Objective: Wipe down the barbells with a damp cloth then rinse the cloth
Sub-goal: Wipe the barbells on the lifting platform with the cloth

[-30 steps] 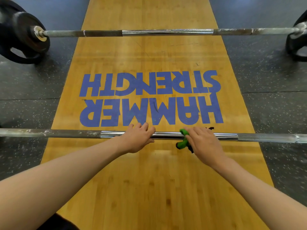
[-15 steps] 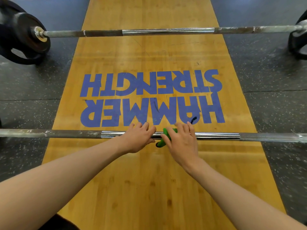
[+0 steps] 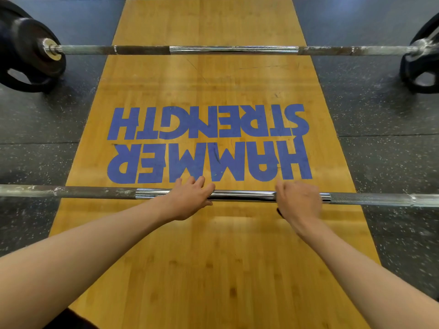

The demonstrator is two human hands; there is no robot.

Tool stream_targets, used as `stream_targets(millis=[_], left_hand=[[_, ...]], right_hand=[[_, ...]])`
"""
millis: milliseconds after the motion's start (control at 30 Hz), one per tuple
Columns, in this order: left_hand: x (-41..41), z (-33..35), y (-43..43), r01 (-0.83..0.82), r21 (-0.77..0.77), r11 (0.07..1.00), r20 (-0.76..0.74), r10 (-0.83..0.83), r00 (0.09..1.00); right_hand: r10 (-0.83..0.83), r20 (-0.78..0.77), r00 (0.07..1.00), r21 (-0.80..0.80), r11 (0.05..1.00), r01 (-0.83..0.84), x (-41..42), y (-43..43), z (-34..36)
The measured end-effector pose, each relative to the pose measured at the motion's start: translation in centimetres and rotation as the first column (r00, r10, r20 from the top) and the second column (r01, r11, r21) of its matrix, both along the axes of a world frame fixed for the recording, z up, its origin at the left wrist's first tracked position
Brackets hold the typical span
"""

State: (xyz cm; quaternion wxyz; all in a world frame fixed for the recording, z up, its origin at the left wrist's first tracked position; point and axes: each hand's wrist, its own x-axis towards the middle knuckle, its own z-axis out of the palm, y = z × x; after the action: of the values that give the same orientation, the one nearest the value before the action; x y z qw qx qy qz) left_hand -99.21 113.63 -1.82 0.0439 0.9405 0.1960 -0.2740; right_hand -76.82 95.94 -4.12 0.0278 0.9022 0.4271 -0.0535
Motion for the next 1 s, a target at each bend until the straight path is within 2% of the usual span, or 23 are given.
stream_targets(millis=[133, 233, 267, 367, 433, 500, 600, 667, 733, 767, 833, 900, 933, 1000], left_hand=[[0.1, -0.1, -0.2, -0.003, 0.024, 1.0, -0.025, 0.004, 1.0], [0.1, 0.1, -0.5, -0.008, 0.06, 0.998, -0.029, 0.01, 1.0], [0.1, 0.2, -0.6, -0.012, 0.065, 0.998, -0.028, 0.014, 0.999], [0.0, 0.4, -1.1, -0.033, 0.069, 0.997, -0.043, 0.036, 0.998], [0.1, 0.4, -1.1, -0.041, 0.064, 0.997, -0.058, 0.044, 0.997], [0.1, 0.5, -0.9, -0.037, 0.055, 0.998, -0.078, 0.041, 0.996], [0.1, 0.2, -0.8, -0.026, 0.061, 0.998, -0.06, 0.03, 0.998], [-0.2, -0.3, -0.7, -0.017, 0.065, 0.998, -0.01, 0.017, 1.0], [-0.8, -0.8, -0.3, 0.024, 0.058, 0.998, 0.081, -0.028, 0.996], [-1.2, -1.0, 0.1, 0.033, 0.028, 0.999, 0.14, -0.037, 0.989], [-2.5, -1.3, 1.1, 0.029, -0.05, 0.998, 0.234, -0.016, 0.972], [-4.2, -1.3, 2.3, 0.056, -0.024, 0.998, 0.25, -0.049, 0.967], [-5.2, -1.1, 3.0, 0.083, 0.005, 0.997, 0.231, -0.082, 0.969], [-6.9, -0.8, 4.2, 0.132, 0.053, 0.99, 0.187, -0.139, 0.972]], right_hand=[[0.166, -0.06, 0.984, 0.009, 0.986, -0.166, -4.6, 4.5, 0.7], [0.207, -0.093, 0.974, -0.003, 0.978, -0.208, -7.1, 6.2, 0.2], [0.243, -0.088, 0.966, 0.003, 0.97, -0.244, -7.4, 6.2, 0.3], [0.38, -0.034, 0.924, 0.153, 0.916, -0.371, -6.3, 3.8, -0.7], [0.448, 0.043, 0.893, 0.164, 0.879, -0.449, -4.3, 1.8, -1.7], [0.417, 0.071, 0.906, 0.19, 0.886, -0.423, -2.8, 0.3, -2.0], [0.218, 0.043, 0.975, 0.261, 0.94, -0.221, -3.0, 0.5, -1.9], [0.135, 0.026, 0.99, 0.19, 0.972, -0.138, -4.8, 2.5, -1.0], [0.198, 0.036, 0.98, 0.012, 0.98, -0.199, -7.3, 5.3, -0.1], [0.221, 0.021, 0.975, -0.028, 0.975, -0.22, -8.7, 6.6, 0.3], [0.234, -0.04, 0.971, -0.017, 0.972, -0.235, -11.6, 9.0, 0.7], [0.255, -0.084, 0.963, -0.023, 0.966, -0.258, -14.3, 10.5, 1.2], [0.234, -0.087, 0.968, 0.029, 0.972, -0.232, -15.1, 10.7, 0.8], [0.225, -0.05, 0.973, 0.236, 0.949, -0.207, -15.4, 10.0, -0.8]])
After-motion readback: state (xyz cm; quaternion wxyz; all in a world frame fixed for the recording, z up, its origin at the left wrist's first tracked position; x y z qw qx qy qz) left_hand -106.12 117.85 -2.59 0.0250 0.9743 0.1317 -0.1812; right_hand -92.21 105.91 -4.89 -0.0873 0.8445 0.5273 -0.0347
